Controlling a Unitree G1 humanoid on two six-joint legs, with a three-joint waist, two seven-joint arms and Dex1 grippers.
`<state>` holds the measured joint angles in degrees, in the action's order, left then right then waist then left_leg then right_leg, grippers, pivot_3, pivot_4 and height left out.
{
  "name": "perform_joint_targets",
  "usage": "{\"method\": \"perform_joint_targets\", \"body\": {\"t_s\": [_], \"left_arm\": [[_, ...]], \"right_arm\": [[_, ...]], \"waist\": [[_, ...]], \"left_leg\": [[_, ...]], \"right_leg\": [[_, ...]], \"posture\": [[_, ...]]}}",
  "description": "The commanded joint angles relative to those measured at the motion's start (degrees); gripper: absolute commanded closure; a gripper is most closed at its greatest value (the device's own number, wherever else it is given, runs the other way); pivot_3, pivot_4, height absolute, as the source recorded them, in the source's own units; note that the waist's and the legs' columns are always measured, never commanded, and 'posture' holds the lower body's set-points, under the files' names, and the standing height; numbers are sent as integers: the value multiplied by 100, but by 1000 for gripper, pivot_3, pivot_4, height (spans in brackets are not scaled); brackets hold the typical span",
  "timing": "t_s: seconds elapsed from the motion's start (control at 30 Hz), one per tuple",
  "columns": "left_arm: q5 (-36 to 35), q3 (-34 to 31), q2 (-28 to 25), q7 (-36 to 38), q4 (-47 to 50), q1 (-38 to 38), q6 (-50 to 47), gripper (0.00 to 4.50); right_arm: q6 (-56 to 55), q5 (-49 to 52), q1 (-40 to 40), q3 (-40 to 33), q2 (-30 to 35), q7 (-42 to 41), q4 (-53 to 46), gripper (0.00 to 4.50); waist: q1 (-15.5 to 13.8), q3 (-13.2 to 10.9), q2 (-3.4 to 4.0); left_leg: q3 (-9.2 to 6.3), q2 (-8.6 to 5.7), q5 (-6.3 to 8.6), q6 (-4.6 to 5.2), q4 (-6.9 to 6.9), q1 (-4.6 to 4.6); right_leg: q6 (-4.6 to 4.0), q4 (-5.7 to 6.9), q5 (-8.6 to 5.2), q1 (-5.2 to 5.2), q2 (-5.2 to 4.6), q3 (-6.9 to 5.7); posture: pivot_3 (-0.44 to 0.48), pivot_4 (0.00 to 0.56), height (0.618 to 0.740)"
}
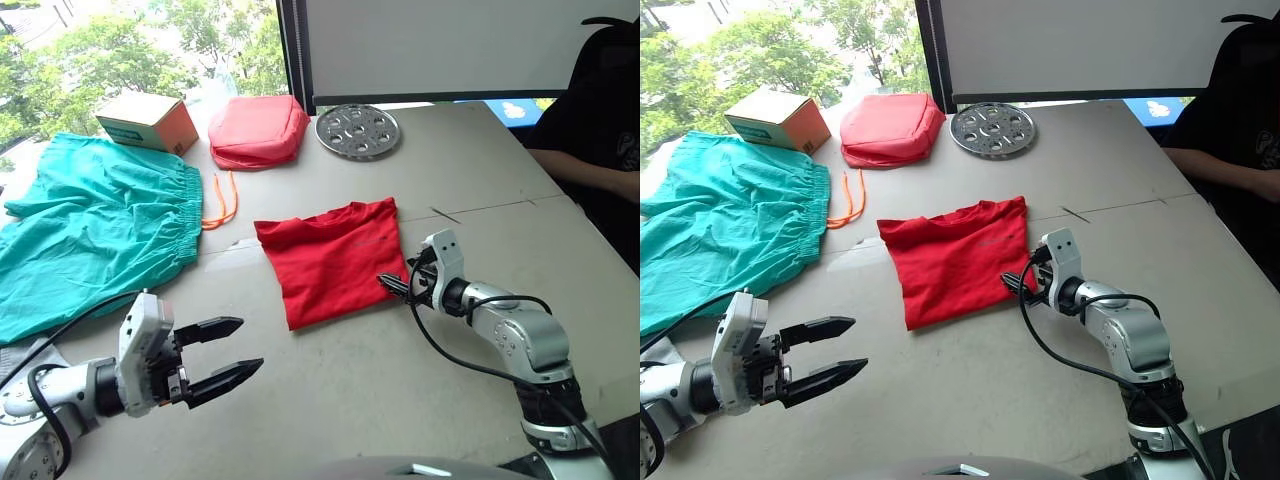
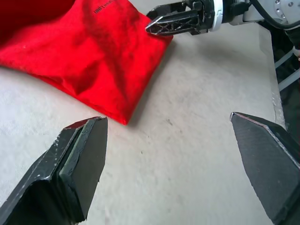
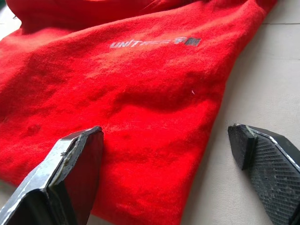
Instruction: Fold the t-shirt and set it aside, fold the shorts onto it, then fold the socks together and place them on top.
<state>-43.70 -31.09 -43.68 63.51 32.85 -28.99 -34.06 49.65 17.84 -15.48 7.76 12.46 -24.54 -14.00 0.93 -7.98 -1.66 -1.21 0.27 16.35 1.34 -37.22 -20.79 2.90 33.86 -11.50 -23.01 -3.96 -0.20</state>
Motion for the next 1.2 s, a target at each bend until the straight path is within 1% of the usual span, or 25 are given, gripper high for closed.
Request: {"method": "perform_joint_targets", "body": {"t_s": [0.03, 0.13, 0.23, 0.37, 0.43, 0.53, 0.63, 0.67, 0.73, 0.77, 0.8, 0.83, 0.9, 1.0, 1.07, 1.13, 1.2], "left_arm": [[10, 23, 45, -136, 199, 75, 190, 39], [40, 9, 103, -137, 156, -14, 276, 39], [24, -67, 139, -78, 89, -128, 340, 39], [5, -141, 116, -25, 64, -244, 373, 39], [0, -134, 106, -63, 66, -221, 367, 39], [-2, -102, 103, -130, 102, -180, 356, 0], [-16, -98, 130, -252, 133, -102, 337, 0], [-17, -100, 138, -280, 136, -87, 333, 0], [-23, -81, 170, -350, 154, -65, 332, 0], [-31, -67, 184, -388, 166, -52, 326, 0], [-38, -58, 192, -414, 174, -42, 321, 0], [-45, -46, 197, -438, 184, -30, 315, 0], [-46, -24, 203, -461, 200, -25, 318, 0], [-36, 72, 184, -433, 184, 48, 358, 0], [-52, 168, 159, -426, 175, 161, 351, 0], [-66, 275, 136, -413, 188, 280, 336, 0], [-101, 401, 113, -415, 229, 412, 311, 0]], "right_arm": [[-280, -107, -159, 586, -181, -219, 389, 0], [-546, -288, -332, 762, -312, -216, 783, 0], [-741, -366, -403, 837, -346, -314, 1083, 0], [-610, -128, -568, 735, -601, -543, 1510, 0], [-735, -324, -734, 852, -599, -588, 1853, 0], [-1012, -807, -952, 1162, -471, -605, 2376, 783], [-1201, -1198, -989, 1393, -291, -578, 2574, 2327], [-1246, -1295, -949, 1428, -228, -561, 2564, 2653], [-1275, -1396, -821, 1400, -149, -500, 2492, 3514], [-1272, -1419, -749, 1340, -123, -426, 2433, 3872], [-1263, -1422, -703, 1294, -112, -377, 2391, 4355], [-1272, -1436, -656, 1235, -94, -307, 2337, 4443], [-1249, -1399, -566, 1061, -101, -153, 2207, 4443], [-1182, -1255, -207, 400, -136, 365, 1679, 4443], [-1099, -1161, 112, -27, -120, 639, 1280, 4443], [-983, -1083, 413, -420, -104, 876, 922, 4443], [-851, -1011, 722, -836, -89, 1102, 565, 4443]], "waist": [[16, 1, -2], [56, 2, -3], [130, 3, -4], [166, 7, -10], [179, 8, -11], [179, 9, -10], [180, 15, -11], [180, 25, -13], [176, 41, -9], [166, 48, -7], [153, 54, -4], [146, 62, -2], [141, 65, 0], [62, 67, 2], [-53, 70, 10], [-182, 72, 16], [-223, 72, 16]], "left_leg": [[0, 3, 0, 0, -2, 2], [-1, 16, 0, 0, 1, 8], [-2, 22, 0, 0, 10, 10], [2, 27, 0, 0, 12, 17], [8, 31, 0, -1, 9, 23], [6, 33, 1, -2, 8, 41], [8, 35, 2, -3, 16, 56], [10, 35, 2, -3, 20, 59], [15, 35, 1, -2, 44, 71], [17, 35, 1, -2, 48, 74], [18, 35, 1, -2, 55, 78], [19, 34, 1, -2, 55, 79], [21, 32, 1, -2, 55, 79], [20, 28, 2, -3, 54, 75], [14, 15, 2, -3, 54, 66], [-2, -2, 2, -3, 45, 42], [-19, -10, 3, -1, 24, 7]], "right_leg": [[1, 2, -1, 0, 3, 0], [0, 1, 0, -1, 26, 1], [-24, 1, 14, -2, 36, 1], [-26, 2, 13, -1, 37, 4], [-25, 3, 13, 0, 40, 13], [-8, 6, 2, 0, 34, 7], [-8, 10, 3, 0, 27, 4], [-9, 10, 3, 0, 28, 4], [-31, 9, 16, 1, 31, 4], [-32, 9, 16, 1, 31, 5], [-35, 8, 15, 2, 31, 6], [-39, 8, 13, 4, 30, 5], [-39, 7, 12, 4, 24, 6], [-16, 5, -2, 5, 9, 2], [-15, 0, -2, 3, -6, -7], [-16, -3, -3, -1, -19, -23], [-24, -7, 2, -11, -23, -33]], "posture": [[0, 150, 740], [0, 150, 740], [0, 150, 740], [0, 150, 740], [0, 150, 740], [0, 150, 740], [0, 150, 740], [0, 150, 740], [0, 150, 740], [0, 150, 740], [0, 150, 740], [0, 150, 740], [0, 150, 740], [0, 150, 740], [0, 150, 740], [0, 150, 740], [0, 150, 740]]}}
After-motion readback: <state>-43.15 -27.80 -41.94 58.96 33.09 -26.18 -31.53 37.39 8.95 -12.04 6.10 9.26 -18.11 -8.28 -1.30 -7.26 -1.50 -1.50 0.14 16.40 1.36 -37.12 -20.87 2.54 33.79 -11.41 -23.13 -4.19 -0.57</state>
